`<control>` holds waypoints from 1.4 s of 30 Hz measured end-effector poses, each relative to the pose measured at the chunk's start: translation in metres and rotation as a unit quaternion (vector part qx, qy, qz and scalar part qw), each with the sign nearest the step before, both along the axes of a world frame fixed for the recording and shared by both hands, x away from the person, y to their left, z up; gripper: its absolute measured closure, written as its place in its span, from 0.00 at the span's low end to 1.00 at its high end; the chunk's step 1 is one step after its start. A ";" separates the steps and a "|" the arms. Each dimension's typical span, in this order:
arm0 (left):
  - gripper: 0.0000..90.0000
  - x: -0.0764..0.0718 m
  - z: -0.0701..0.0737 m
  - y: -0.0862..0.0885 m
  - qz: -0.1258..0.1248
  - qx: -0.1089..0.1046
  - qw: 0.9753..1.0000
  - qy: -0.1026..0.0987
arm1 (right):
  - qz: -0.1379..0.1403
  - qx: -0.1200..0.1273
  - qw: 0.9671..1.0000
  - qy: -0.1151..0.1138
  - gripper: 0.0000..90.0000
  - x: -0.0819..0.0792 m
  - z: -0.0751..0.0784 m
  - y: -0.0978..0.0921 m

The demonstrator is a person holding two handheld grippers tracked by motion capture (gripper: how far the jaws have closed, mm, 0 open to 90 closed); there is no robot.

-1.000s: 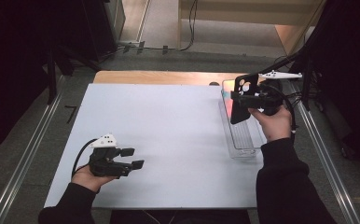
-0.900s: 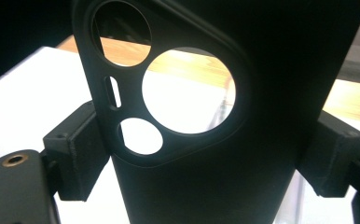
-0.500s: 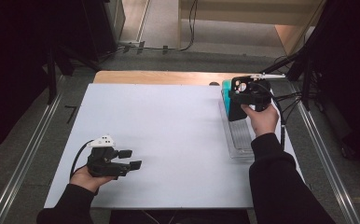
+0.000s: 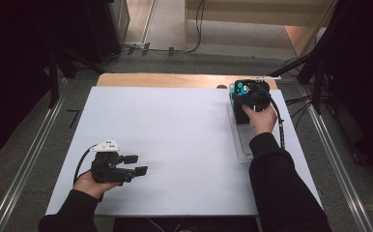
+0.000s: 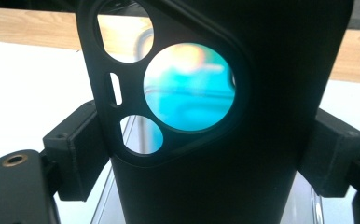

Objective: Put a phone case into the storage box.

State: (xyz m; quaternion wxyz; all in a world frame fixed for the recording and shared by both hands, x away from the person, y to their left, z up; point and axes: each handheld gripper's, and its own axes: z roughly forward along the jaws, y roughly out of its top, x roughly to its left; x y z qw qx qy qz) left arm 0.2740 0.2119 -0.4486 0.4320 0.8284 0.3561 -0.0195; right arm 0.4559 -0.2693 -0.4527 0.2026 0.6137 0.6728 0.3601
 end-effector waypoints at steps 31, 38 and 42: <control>0.38 0.001 -0.001 0.002 0.000 -0.011 1.000 0.005 | 0.033 0.005 0.999 0.013 0.03 -0.005 0.024 0.005; 0.38 0.002 -0.001 0.003 0.000 -0.006 1.000 0.005 | 0.087 0.018 0.996 0.018 0.05 -0.022 0.038 0.023; 0.38 0.002 -0.001 0.004 0.005 -0.005 1.000 0.007 | 0.116 0.029 0.993 0.017 0.23 -0.034 0.043 0.034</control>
